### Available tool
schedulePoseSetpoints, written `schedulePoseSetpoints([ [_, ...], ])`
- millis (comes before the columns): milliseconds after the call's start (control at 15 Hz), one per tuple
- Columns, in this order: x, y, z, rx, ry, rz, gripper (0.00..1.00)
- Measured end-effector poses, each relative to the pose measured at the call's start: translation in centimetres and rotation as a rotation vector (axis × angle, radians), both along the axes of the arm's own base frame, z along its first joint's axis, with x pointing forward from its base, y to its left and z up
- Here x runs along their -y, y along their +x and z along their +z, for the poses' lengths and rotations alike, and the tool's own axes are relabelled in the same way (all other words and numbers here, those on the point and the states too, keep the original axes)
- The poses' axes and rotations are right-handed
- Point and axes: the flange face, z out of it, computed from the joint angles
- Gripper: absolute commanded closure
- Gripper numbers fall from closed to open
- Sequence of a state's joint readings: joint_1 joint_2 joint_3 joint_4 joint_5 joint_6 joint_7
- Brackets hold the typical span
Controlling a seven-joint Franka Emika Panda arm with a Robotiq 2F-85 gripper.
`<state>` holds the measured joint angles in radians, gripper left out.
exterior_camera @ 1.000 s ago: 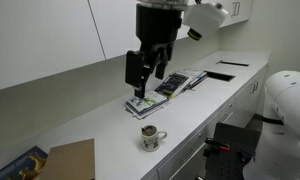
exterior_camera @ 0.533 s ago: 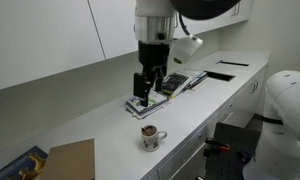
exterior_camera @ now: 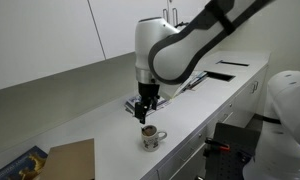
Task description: Remove the yellow pen from inside the mug
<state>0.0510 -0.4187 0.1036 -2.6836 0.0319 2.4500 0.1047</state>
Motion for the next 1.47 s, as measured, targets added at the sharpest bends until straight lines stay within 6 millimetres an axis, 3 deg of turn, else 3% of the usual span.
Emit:
schedulePoseSetpoints([
  [200, 1.0, 1.1, -3.3, -0.022, -0.037, 0.009, 0.00],
  [533, 0.8, 1.1, -2.6, -0.006, -0.037, 0.012, 0.00],
  [867, 1.0, 1.2, -3.2, -0.021, -0.036, 0.011, 0.00],
  [1000, 1.3, 1.4, -4.1, -0.037, -0.034, 0.007, 0.13],
  [1267, 2.4, 2.6, -5.9, -0.059, -0.026, -0.015, 0.27],
  [1467, 3.3, 4.1, -7.5, -0.065, -0.025, -0.027, 0.24],
])
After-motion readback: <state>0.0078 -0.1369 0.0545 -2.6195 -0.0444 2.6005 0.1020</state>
